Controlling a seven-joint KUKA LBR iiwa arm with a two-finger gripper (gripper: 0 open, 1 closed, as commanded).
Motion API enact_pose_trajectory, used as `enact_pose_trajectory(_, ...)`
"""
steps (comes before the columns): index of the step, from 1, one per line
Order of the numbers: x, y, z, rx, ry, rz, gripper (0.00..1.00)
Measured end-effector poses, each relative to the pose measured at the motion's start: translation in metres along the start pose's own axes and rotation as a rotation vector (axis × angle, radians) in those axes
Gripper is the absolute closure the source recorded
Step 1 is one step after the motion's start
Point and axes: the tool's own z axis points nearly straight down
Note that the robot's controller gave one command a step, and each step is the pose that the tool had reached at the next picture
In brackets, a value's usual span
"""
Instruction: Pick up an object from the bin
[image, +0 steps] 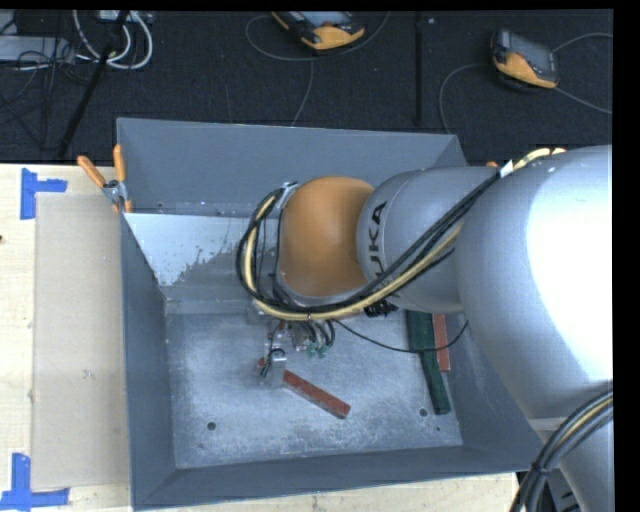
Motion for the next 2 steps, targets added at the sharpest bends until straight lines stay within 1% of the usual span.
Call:
enact_pose_trajectory(1,-0.003,0.001,-0.006,-0.002,-0.009,0.002,1.00)
enact_pose_trajectory(2,-0.013,-0.067,-0.137,0.003,-0.014,-0.277,1.00)
